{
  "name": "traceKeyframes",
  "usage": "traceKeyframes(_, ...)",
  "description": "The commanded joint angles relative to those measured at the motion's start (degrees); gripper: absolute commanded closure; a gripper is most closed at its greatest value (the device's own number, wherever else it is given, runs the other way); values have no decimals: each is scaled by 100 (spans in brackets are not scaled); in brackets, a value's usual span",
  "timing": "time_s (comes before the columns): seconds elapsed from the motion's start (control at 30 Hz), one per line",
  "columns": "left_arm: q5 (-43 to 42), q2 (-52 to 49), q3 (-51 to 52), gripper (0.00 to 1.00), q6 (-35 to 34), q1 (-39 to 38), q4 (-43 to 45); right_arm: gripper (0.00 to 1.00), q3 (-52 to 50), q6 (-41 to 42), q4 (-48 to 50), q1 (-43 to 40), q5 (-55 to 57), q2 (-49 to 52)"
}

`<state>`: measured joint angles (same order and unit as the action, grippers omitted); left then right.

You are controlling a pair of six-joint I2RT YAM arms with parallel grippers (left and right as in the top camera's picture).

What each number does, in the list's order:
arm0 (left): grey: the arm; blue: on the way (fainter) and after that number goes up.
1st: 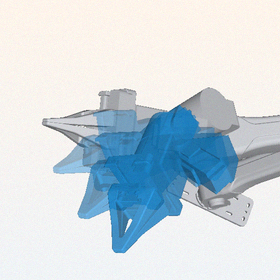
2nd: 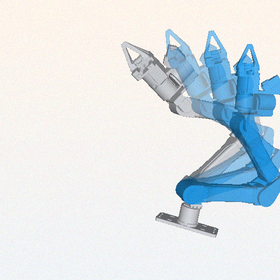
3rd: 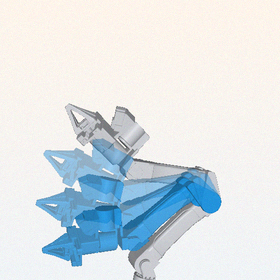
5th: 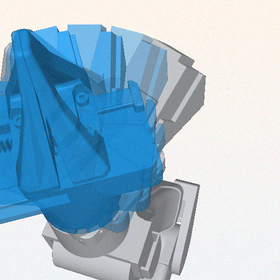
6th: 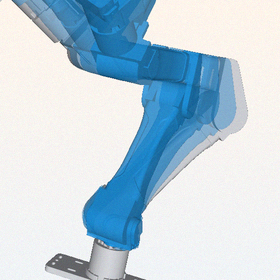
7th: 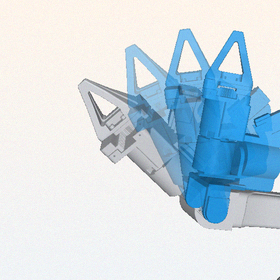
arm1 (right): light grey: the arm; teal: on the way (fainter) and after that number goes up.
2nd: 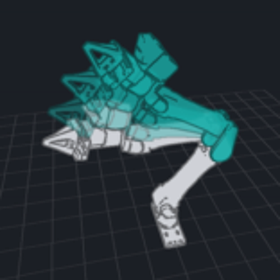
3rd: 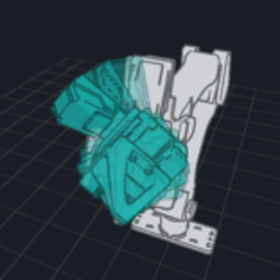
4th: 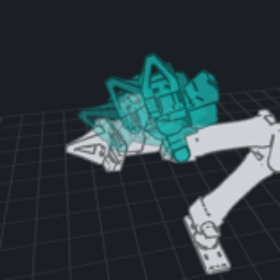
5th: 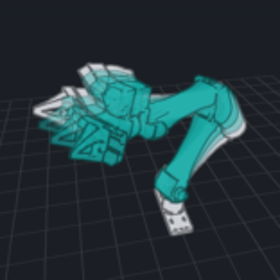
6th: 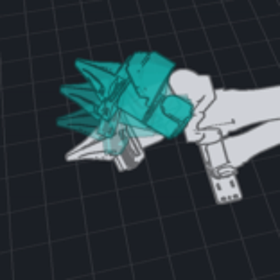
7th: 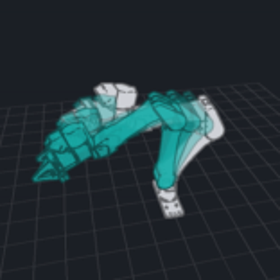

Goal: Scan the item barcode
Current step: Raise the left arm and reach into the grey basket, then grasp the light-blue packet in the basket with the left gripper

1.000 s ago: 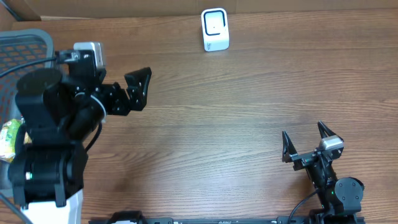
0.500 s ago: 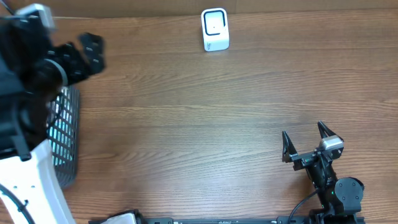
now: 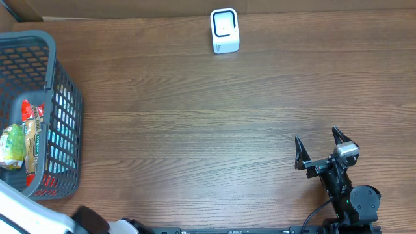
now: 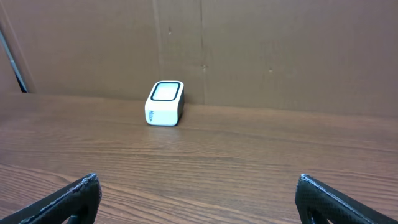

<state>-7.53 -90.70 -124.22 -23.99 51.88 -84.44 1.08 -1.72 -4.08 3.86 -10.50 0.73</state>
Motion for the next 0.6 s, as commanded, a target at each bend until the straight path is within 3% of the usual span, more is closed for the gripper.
traceKeyframes(0.0, -74, -509, 76, 10, -166, 186, -212, 0, -61, 20, 31, 42, -28, -50)
traceKeyframes(0.07, -26, -702, 387, 15, 105, 170, -267, 0, -61, 20, 31, 42, -28, -48)
traceKeyframes(0.27, -146, -702, 1410, 14, 654, 170, 304, 0, -61, 20, 31, 42, -28, -48)
traceKeyframes(0.47, -990, -702, 2629, 15, 1287, 177, 1246, 0, -61, 20, 31, 42, -28, -50)
traceKeyframes(0.57, -1005, -702, 3204, 14, 1528, 166, 1733, 0, -61, 20, 31, 42, -28, -50)
